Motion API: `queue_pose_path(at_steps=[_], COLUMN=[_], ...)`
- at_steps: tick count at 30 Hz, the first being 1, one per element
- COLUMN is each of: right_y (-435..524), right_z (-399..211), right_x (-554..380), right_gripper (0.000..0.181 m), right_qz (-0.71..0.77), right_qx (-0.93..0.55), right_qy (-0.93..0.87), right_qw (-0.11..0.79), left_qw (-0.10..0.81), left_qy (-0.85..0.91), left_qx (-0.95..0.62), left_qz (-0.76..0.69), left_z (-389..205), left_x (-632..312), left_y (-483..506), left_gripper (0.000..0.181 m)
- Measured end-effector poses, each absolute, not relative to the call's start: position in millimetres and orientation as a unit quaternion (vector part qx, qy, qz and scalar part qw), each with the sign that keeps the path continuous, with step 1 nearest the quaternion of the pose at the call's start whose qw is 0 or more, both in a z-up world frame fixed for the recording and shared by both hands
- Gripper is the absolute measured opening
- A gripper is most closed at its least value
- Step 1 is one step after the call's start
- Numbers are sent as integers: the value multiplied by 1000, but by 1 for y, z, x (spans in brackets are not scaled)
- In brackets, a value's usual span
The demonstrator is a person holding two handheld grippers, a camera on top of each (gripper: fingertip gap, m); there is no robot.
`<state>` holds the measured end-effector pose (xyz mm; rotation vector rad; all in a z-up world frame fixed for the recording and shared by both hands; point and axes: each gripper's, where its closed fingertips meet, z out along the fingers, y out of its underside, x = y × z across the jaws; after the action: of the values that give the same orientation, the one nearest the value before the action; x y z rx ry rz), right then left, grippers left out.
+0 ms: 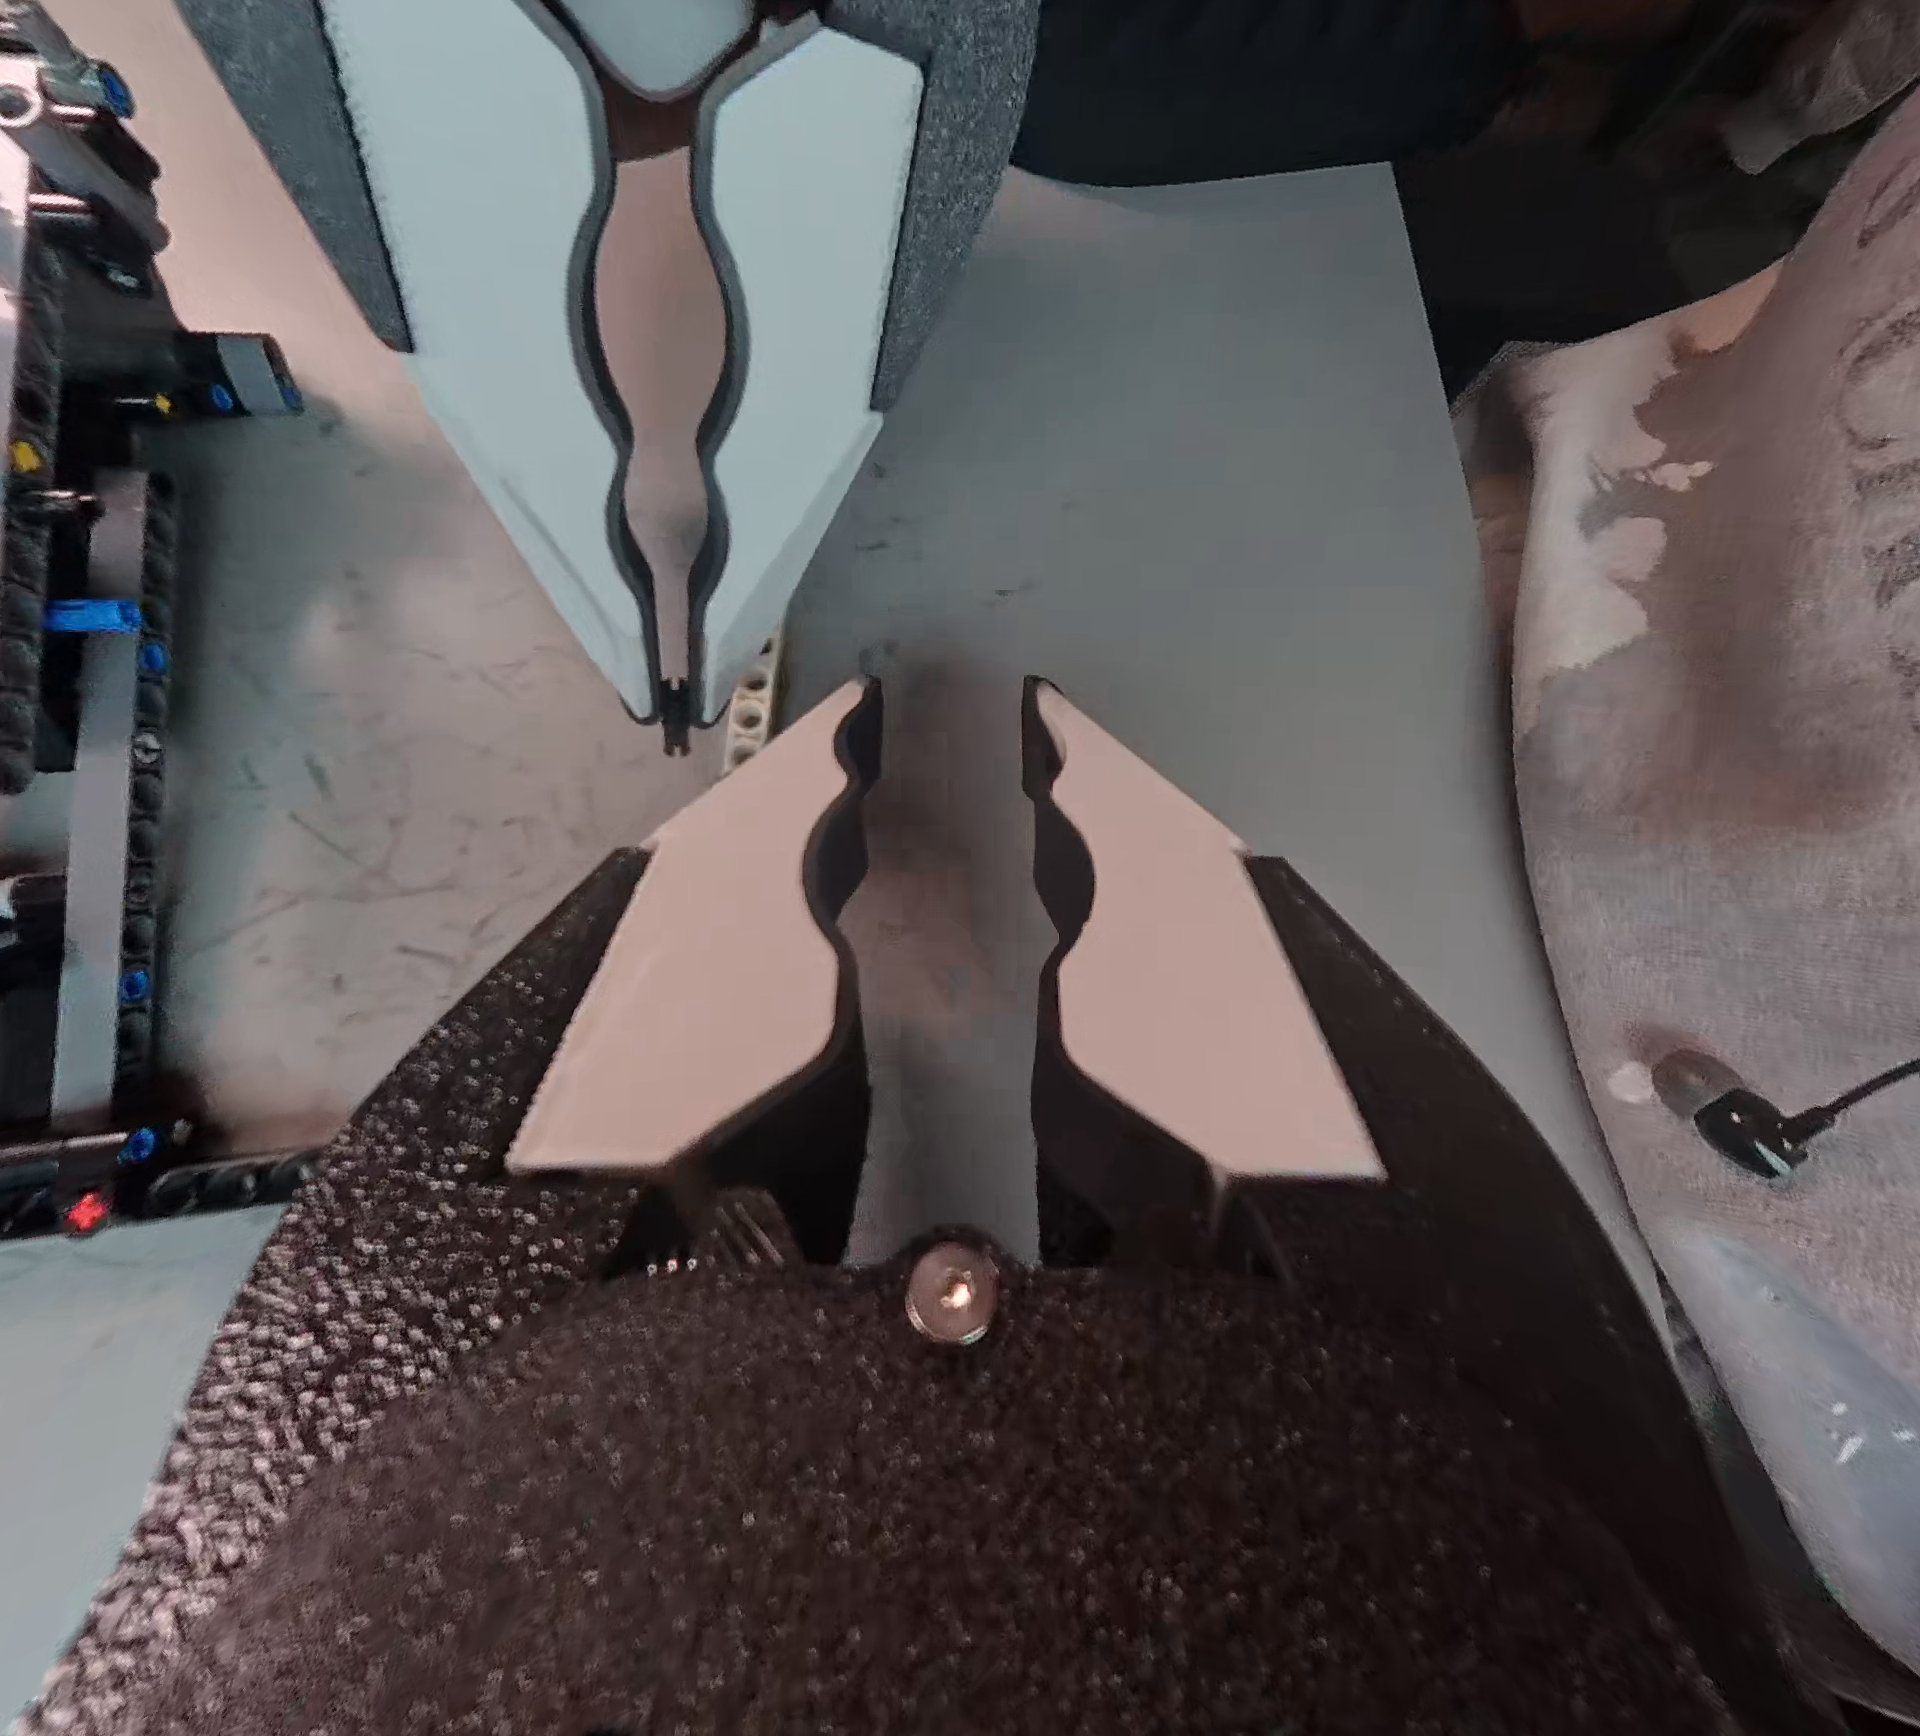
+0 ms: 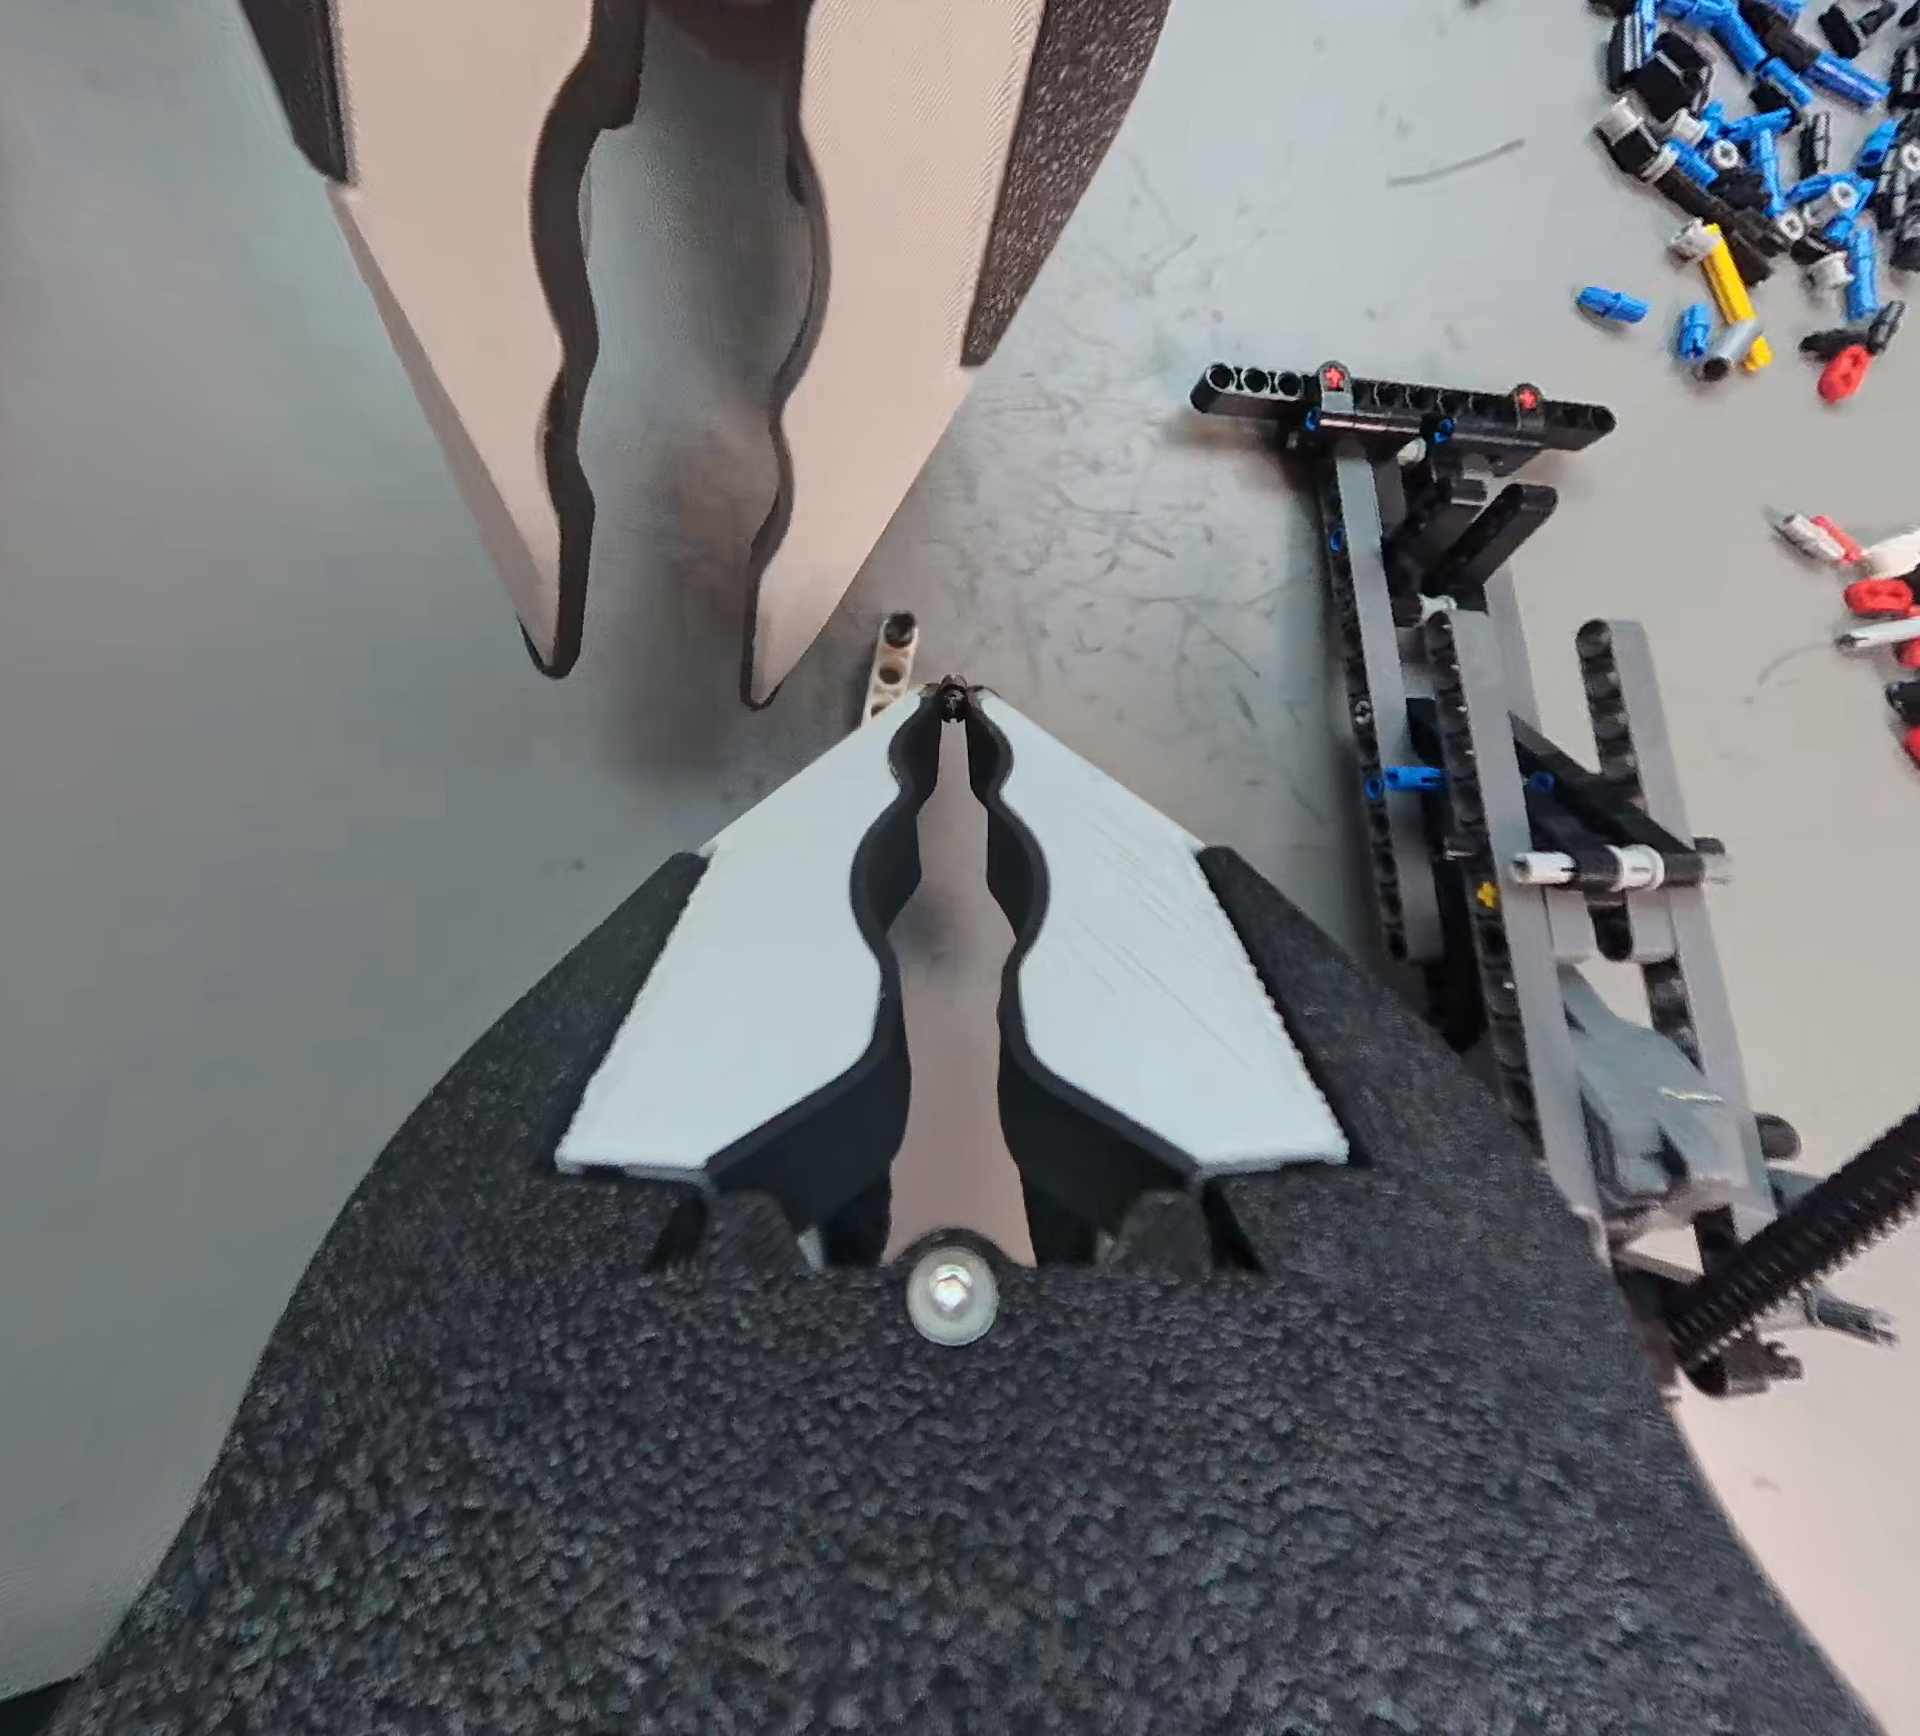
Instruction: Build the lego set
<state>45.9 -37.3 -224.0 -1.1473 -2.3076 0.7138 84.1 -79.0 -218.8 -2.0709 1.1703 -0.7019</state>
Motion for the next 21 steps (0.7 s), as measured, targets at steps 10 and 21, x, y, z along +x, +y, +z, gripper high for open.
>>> queue_pose_path(at_steps=[10,21], right_y=[-27,-26], right_z=[-214,-224], right_x=[76,79], right_gripper=[4,4], right_qz=[265,163], right_qx=[-443,-409], right_qy=[-832,-887], right_qw=[202,137], left_qw=[337,338], left_qy=[389,394], left_qx=[-826,-838], left_qz=[-230,-169], left_z=[-223,-237], left_x=[48,57], left_y=[-55,-46], left_gripper=[38,11])
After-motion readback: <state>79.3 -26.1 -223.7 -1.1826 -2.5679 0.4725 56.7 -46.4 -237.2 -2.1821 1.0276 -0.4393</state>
